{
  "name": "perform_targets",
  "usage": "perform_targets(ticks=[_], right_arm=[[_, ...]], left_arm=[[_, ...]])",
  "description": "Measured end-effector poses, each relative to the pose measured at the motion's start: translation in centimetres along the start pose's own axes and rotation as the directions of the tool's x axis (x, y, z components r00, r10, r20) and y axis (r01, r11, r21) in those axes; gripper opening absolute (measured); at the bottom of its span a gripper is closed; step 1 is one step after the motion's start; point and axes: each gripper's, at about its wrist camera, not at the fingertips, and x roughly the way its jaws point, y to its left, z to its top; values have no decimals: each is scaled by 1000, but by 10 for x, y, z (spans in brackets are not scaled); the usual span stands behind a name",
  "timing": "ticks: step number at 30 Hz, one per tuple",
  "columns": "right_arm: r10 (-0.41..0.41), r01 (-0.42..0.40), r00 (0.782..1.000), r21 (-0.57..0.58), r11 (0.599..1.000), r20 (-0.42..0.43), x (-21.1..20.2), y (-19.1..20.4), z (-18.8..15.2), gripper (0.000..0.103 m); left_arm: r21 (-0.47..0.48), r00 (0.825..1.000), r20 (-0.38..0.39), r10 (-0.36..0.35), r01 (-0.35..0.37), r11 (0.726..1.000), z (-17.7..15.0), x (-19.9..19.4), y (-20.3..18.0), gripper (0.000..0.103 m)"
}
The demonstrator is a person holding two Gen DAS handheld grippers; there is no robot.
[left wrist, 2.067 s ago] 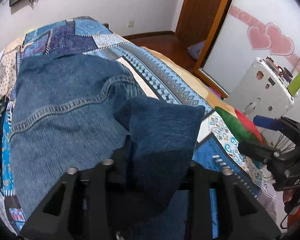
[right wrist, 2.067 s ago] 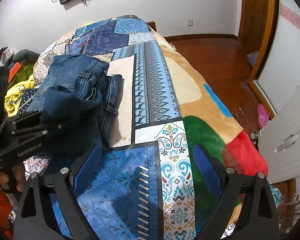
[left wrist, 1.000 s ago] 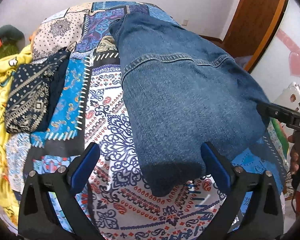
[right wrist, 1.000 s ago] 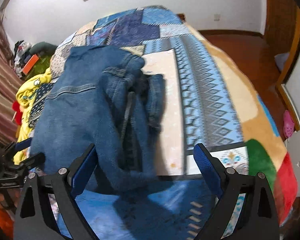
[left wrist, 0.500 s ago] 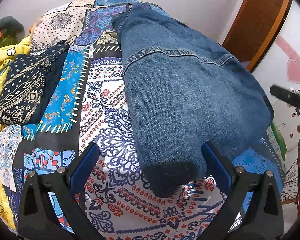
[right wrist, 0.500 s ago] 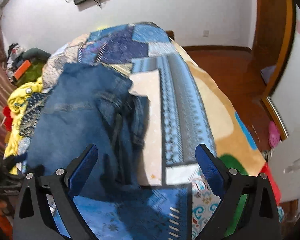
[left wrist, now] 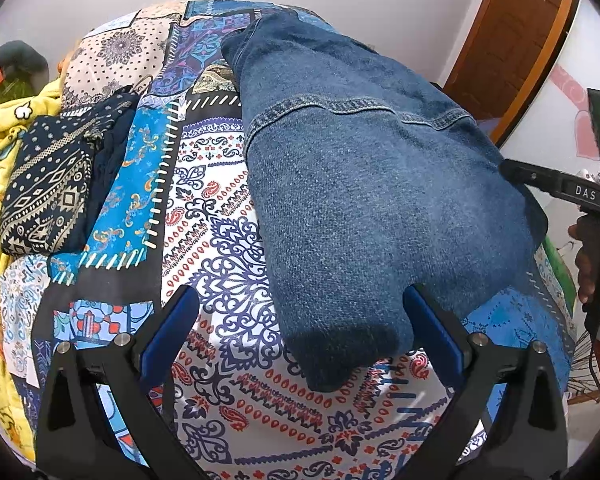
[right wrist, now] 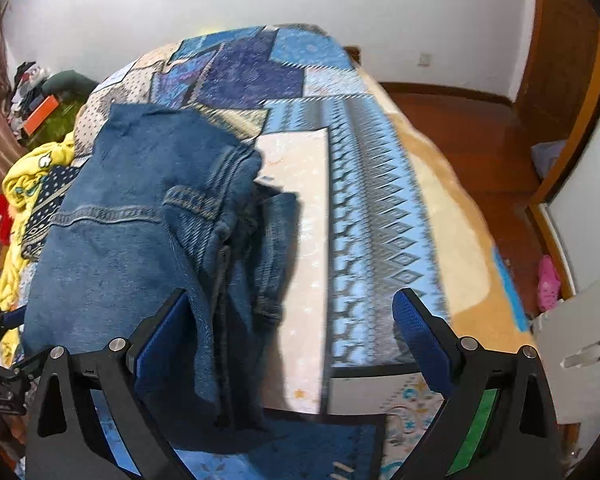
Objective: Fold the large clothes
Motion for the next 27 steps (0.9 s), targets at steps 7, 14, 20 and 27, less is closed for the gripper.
perform_targets(ticks=[7,14,20,27], right_arm=[[-25,24,999,12,1000,28,-30,-23,0,100],[65,-63,996,-43,997,54,-47,-5,1,100],[158,-159,987,-106,982,-16,-11,22,-1,100],[328,-314,929,105,943,-170,49,2,2,100]], left_arm=[[32,996,61,69,-71,997,27,-29,4,103],[-10,992,108,62,-61,998,64,-42,22,103],[-102,996,-21,-82,79,992,78,-4,32,103],[-205,953,-143,-266,234,950,82,53,35,103]])
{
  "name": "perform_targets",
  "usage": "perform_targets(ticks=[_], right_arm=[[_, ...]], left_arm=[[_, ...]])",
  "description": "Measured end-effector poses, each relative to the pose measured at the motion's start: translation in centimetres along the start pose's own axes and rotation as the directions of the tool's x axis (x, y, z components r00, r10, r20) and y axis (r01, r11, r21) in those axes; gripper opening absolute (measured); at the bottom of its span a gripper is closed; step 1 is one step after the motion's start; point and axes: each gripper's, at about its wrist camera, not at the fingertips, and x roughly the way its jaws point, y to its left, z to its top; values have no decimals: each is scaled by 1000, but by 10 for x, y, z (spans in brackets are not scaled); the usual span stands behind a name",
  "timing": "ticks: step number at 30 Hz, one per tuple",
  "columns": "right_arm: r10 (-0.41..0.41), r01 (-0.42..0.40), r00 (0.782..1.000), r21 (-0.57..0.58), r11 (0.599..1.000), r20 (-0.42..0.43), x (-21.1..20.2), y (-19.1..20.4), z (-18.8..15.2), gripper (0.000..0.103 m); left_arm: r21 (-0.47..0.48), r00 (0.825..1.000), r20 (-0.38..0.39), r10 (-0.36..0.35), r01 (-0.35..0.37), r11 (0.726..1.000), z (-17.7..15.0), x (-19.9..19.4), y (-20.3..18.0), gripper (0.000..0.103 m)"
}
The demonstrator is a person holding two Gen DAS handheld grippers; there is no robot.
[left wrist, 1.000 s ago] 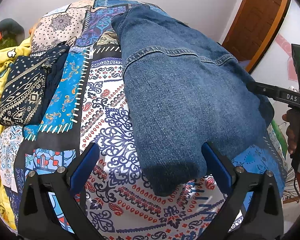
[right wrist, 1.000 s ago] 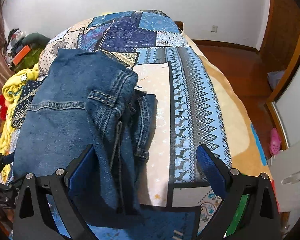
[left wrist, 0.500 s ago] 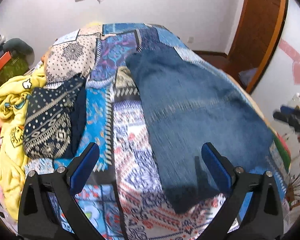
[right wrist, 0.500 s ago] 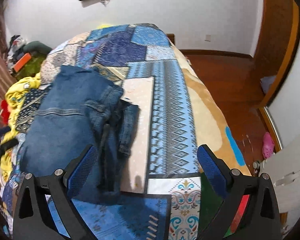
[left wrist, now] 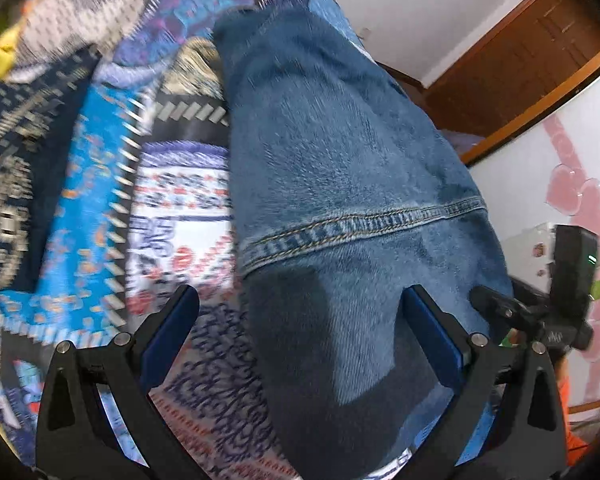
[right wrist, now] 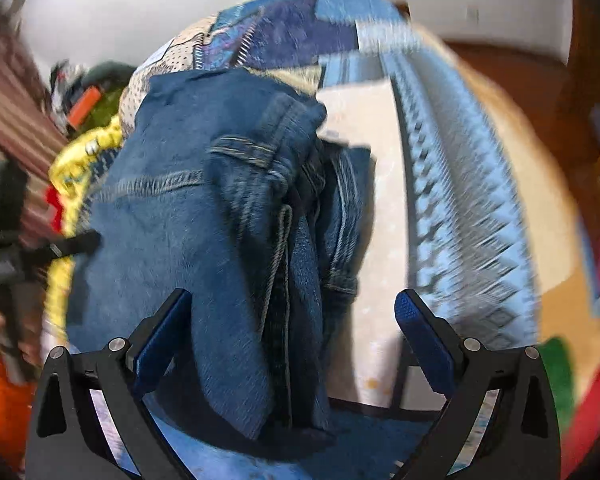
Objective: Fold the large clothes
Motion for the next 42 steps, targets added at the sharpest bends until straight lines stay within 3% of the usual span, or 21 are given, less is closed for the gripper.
perform_targets(ticks=[2,8,15,21,26,28,36,42], right_arm=[[60,-57,997,62,996,-41,9,-11,5,101],[154,-148,984,67,987,-92,27,-13,17,103],[258,-249,963,118,961,-72,41,-15,29,103],[281,-269,959,180,946,-45,40,-18,29,75],[255,-249,966,129,960,-31,21,-10,24,51],[246,-242,969,109,964,-24,15,-4,25,46],[231,-231,973,43,972,18,-16,30,29,39],[261,-259,961,-35,965,85,-39,79,48,39]], left_arm=[[0,1000,-11,-17,17,1000,5,9,0,103],[-7,998,-43,-56,56,998,19,33,-4,102],[-11,993,-18,-115,115,993,28,37,-2,86],[13,994,8,-109,109,994,27,26,-7,68],[57,994,38,-106,103,993,19,8,-19,53],[64,992,48,-114,110,992,18,-2,-18,49],[90,983,121,-141,130,987,16,-56,-23,42],[106,961,232,-148,126,986,25,-121,-4,42]])
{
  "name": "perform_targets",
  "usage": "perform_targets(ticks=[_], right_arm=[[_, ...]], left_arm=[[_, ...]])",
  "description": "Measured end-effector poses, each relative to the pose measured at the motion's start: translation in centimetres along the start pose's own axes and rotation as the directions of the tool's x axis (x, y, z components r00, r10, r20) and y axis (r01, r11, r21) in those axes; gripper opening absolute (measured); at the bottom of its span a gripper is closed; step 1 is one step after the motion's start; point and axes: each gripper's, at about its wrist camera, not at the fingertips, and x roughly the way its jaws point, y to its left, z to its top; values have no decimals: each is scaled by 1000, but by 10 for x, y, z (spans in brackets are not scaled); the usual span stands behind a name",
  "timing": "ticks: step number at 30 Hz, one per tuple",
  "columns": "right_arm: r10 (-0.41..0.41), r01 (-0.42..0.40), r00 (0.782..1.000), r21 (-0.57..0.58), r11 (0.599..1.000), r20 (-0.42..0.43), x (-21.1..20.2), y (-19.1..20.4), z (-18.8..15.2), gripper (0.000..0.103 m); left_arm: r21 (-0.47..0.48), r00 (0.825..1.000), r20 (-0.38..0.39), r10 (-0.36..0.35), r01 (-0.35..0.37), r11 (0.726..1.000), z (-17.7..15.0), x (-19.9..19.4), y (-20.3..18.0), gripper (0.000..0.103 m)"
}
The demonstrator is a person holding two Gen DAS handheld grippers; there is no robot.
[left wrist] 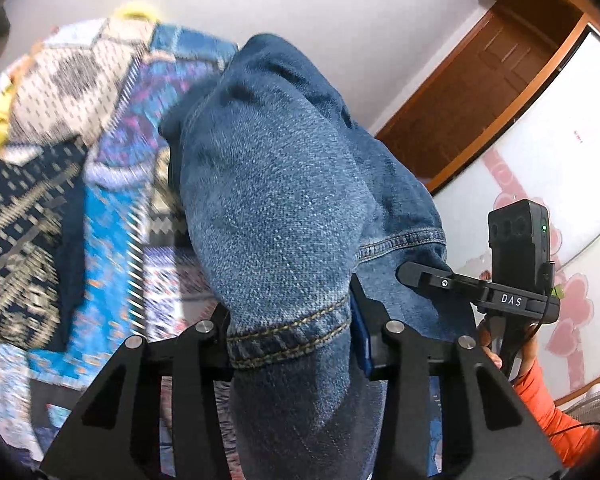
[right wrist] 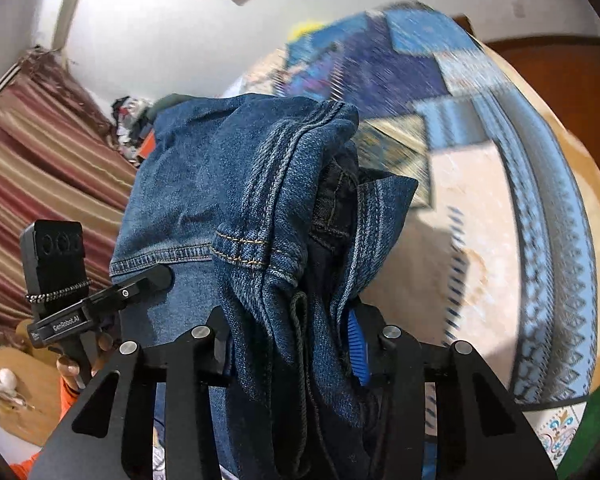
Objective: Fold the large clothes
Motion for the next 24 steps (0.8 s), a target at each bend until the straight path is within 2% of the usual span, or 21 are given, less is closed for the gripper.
perform_targets(ticks=[6,14,21,24], right_arm=[[37,-35,999,-69,997,35,23,57,30,39],[96,-93,995,-118,989,18,89,119,57,39],[130,-133,991,-120,984,-31,163,156,62,39],[130,-135,990,-105,985,-51,195,163,61,39]], left_arm=[[15,996,81,47,-49,999,25,-58,18,42],[-28,981,150,124,-121,992,41,-117,91,42],[-82,973,159,165,-153,985,39,-135,166,42],[-139,973,147,179,-159,977,38,-131,205,42]])
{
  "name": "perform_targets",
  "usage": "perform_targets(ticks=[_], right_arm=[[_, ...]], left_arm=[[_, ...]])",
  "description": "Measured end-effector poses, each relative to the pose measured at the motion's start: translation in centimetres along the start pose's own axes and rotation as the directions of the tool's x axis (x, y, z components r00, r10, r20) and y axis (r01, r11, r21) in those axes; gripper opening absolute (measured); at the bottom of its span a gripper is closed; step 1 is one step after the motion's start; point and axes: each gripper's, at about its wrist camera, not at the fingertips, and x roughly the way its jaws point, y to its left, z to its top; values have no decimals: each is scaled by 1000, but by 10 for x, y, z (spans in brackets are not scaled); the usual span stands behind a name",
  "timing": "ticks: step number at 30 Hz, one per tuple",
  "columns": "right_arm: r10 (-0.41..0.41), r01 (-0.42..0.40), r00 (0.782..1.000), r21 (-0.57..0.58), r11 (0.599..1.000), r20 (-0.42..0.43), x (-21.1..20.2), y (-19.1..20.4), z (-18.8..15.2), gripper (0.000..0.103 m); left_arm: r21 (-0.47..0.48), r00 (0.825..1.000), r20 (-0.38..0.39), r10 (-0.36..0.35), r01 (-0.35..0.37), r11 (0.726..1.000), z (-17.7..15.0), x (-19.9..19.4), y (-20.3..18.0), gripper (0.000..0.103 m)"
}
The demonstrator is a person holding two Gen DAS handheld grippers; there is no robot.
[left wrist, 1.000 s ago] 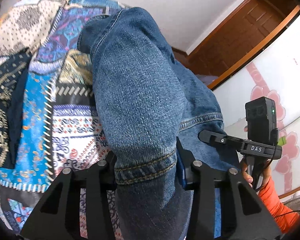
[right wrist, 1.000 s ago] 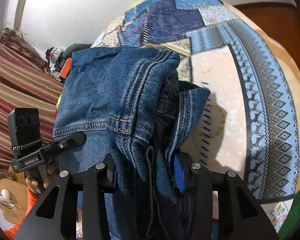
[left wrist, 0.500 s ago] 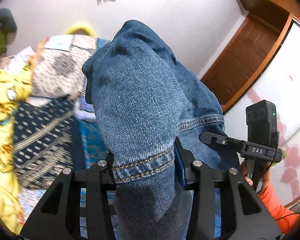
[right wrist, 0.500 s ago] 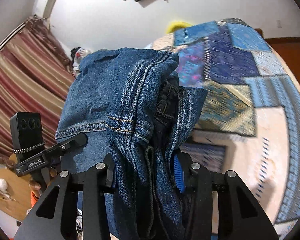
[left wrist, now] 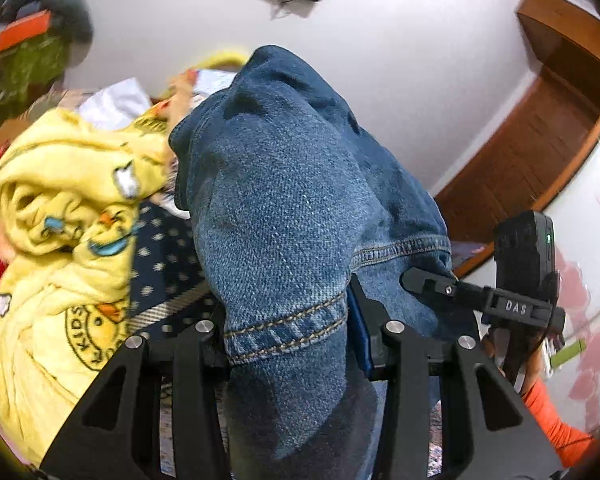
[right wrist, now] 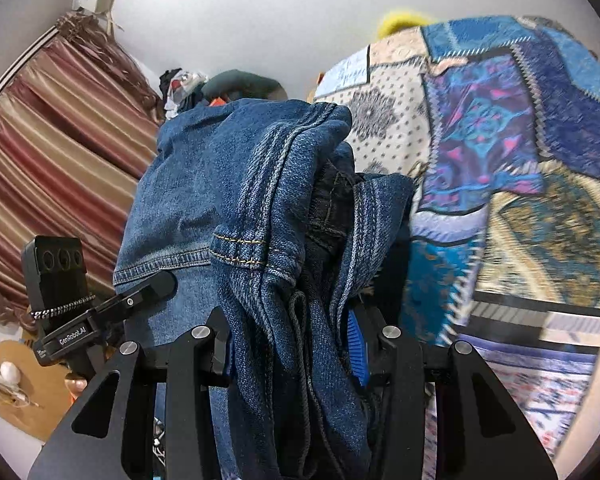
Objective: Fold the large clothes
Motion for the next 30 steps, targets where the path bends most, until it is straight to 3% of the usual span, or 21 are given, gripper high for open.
perform_targets(ticks=[8,10,13,15,19,26,30], right_arm=[[-52,54,998,44,998,-44,74,-17,-8,39],[-84,87,995,48,995,-54,87,-25,-10,39],[-118,122,990,59,991,-81,101,-38,-14,39],[-122,126,989,51,991,-79,103,-40,-16,40],[-148,148,984,2,989,-100,101,-35,-18,46],[-236,227,968,-112,967,-83,77,-15,-32,49],[-251,243,967,-176,954,-27,58,2,-43,50]], left_arm=[[-75,997,-65,40,-45,996,0,55,63,42],[-83,991,-114,68,-78,994,-3,80,74,42],[-89,987,-127,97,-109,990,-9,100,85,48],[-86,990,-106,91,-100,991,-11,100,84,54],[-68,983,-112,144,-152,986,-22,96,80,66],[-54,968,-86,235,-241,969,-35,60,57,66],[63,940,-31,340,-338,939,-47,42,30,66]])
